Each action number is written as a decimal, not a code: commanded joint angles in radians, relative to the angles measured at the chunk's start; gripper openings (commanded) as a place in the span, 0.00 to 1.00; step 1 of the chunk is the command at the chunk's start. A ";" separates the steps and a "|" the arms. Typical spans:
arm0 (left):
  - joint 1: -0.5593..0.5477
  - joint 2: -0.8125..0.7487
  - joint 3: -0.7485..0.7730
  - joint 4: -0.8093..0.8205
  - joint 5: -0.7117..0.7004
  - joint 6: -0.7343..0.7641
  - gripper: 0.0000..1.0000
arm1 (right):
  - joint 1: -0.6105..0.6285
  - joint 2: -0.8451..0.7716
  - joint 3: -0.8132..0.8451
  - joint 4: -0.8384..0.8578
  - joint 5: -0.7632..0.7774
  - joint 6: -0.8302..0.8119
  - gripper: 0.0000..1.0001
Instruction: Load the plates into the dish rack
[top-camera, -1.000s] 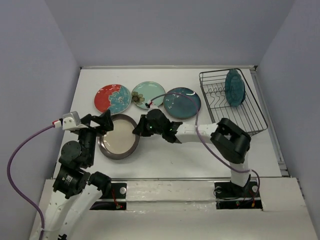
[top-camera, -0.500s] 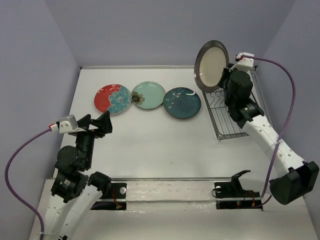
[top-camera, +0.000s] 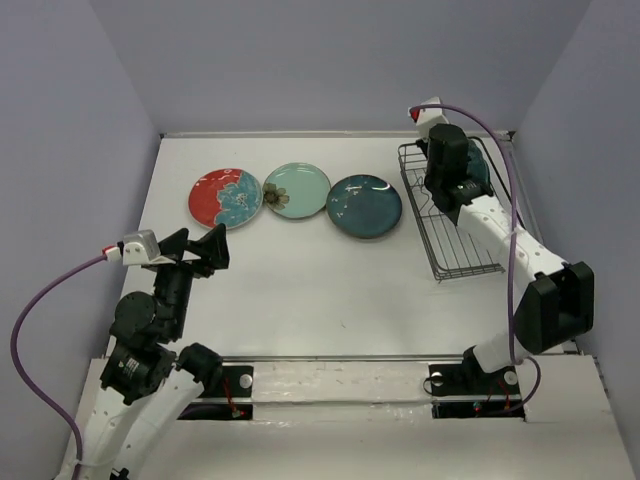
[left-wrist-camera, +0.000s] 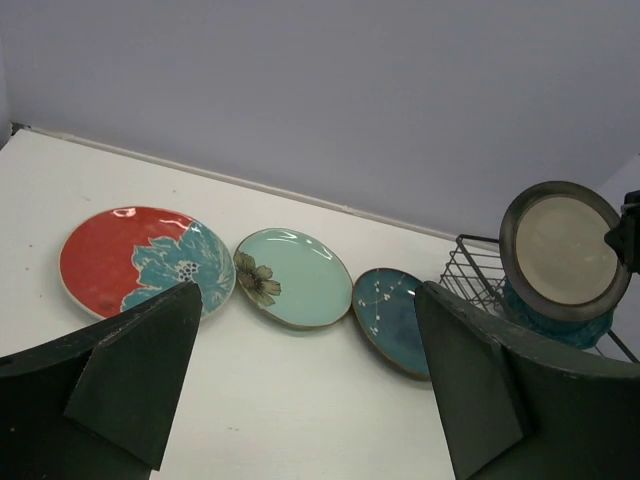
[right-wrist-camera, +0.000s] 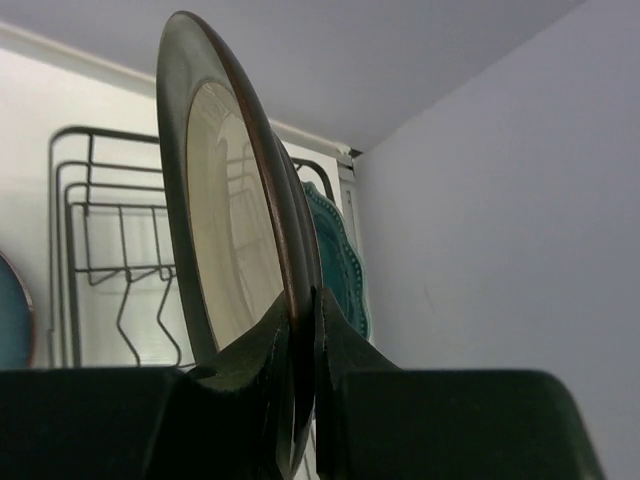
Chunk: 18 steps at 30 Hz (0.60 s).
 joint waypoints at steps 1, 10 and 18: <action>-0.008 -0.009 0.006 0.048 -0.017 0.011 0.99 | -0.055 -0.010 0.129 0.188 0.052 -0.143 0.07; -0.031 -0.006 0.008 0.046 -0.026 0.014 0.99 | -0.095 0.007 0.120 0.191 0.064 -0.151 0.07; -0.044 -0.006 0.008 0.045 -0.029 0.014 0.99 | -0.127 0.018 0.036 0.181 0.040 -0.074 0.07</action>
